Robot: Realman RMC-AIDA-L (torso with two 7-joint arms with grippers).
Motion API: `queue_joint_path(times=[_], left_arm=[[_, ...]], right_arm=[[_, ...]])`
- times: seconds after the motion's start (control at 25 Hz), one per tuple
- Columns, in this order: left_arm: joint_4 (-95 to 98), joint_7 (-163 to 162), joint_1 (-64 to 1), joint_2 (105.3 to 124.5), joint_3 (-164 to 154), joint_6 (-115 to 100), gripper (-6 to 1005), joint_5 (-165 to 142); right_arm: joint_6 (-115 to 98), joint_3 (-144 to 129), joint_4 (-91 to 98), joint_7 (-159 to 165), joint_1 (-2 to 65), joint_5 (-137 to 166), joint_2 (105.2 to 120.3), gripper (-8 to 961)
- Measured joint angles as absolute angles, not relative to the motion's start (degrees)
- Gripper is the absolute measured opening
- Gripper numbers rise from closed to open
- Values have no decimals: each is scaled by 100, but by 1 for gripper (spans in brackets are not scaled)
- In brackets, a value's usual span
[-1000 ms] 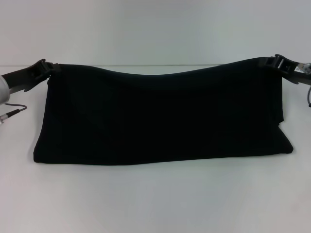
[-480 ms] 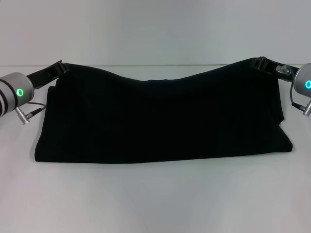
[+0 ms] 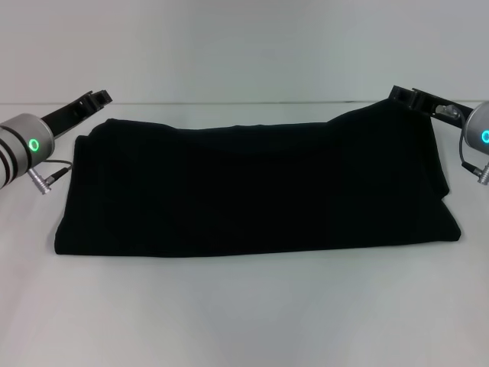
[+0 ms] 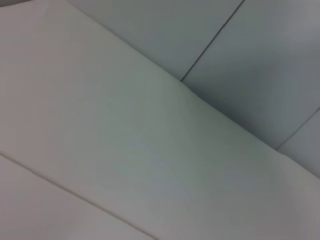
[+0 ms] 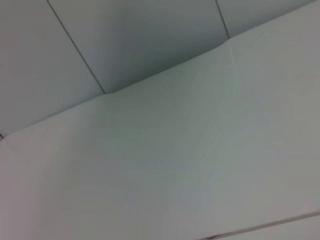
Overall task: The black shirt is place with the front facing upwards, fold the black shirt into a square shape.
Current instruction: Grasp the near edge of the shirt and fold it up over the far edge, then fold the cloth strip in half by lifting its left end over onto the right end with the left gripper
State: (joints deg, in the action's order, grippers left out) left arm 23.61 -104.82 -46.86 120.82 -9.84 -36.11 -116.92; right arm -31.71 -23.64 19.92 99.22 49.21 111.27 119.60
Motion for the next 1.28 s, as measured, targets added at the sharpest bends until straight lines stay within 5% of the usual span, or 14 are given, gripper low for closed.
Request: queue_joint_path(times=[0.08,0.2,0.4,0.64,0.88,1.12,1.28], left_arm=[[2358,-10481,-4672,12083,-984,-3581,268,-11658],[2355,-10507,-4642,12073,-985,-3642,376,-11651],[2345,-10532,-4554,12007,-978,-4112,504,-11649],[2350,-10778,-4191,11729,-1009,-5659,528,-11538],[2361,-12435,-3598,11101,-1869,-7179,627,-11585],[2626,-13527,-2956,10771,-2314,-8287,892,-11626],[3129,-14286,-2660,10803,-2521,-8579,891,-12082]], right_arm=[[-3145,-2338,1998,9918,4903,11105,11960,355],[-3119,-2294,2013,9915,4827,10965,11958,604],[-3203,-2292,2020,9914,4550,10176,11902,714],[-4714,-2369,2052,9586,4032,9595,11727,714],[-7265,-3186,2177,7869,3567,10177,11443,715],[-7786,-3602,2487,6494,3280,10800,11741,715],[-7736,-3647,2469,5970,3206,11031,11952,714]])
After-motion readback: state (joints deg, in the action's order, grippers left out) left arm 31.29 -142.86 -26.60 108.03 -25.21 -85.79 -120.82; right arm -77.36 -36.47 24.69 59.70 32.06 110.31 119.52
